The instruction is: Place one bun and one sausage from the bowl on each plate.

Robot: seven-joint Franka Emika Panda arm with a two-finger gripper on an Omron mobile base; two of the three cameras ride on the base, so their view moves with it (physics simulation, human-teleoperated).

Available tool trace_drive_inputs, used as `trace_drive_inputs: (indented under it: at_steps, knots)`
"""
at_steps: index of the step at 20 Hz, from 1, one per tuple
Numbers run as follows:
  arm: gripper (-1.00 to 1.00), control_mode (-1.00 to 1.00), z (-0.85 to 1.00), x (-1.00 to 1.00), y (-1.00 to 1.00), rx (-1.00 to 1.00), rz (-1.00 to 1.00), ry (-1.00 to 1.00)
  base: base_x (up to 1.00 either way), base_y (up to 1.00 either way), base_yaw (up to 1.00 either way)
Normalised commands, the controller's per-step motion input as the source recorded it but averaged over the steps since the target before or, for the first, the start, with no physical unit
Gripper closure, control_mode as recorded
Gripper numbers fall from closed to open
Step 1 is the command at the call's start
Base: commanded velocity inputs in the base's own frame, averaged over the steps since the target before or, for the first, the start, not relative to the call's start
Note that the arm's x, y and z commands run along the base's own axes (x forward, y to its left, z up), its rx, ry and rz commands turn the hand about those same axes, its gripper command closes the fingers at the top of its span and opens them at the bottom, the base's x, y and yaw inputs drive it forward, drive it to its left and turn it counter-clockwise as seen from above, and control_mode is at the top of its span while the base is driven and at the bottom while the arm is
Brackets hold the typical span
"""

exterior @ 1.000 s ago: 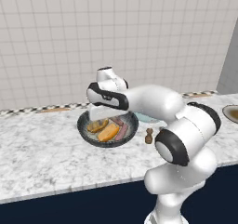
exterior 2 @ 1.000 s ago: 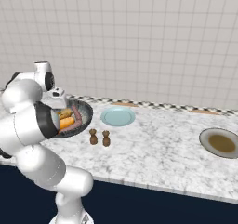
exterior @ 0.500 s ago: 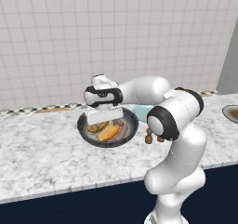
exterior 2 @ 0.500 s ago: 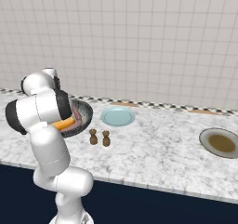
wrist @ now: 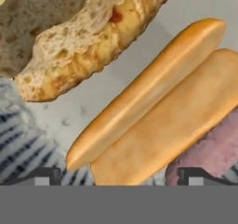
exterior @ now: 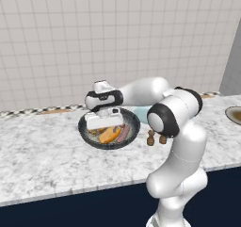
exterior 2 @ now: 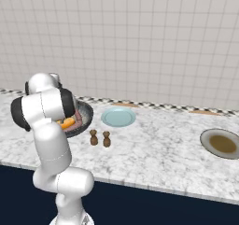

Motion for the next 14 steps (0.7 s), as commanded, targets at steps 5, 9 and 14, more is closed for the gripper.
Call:
trace_drive_inputs:
  at_steps: [5, 9, 14]
  knots:
    - [-1.00, -1.00, -0.03, -0.08, 0.00, -0.02, -0.17, 0.01, 0.00, 0.00, 0.00]
    - [-1.00, -1.00, 0.00, -0.19, 0.00, -0.02, -0.10, 0.00, 0.00, 0.00, 0.00]
    - [-1.00, -1.00, -0.01, -0.05, 0.00, -0.03, -0.05, -0.02, 0.00, 0.00, 0.00]
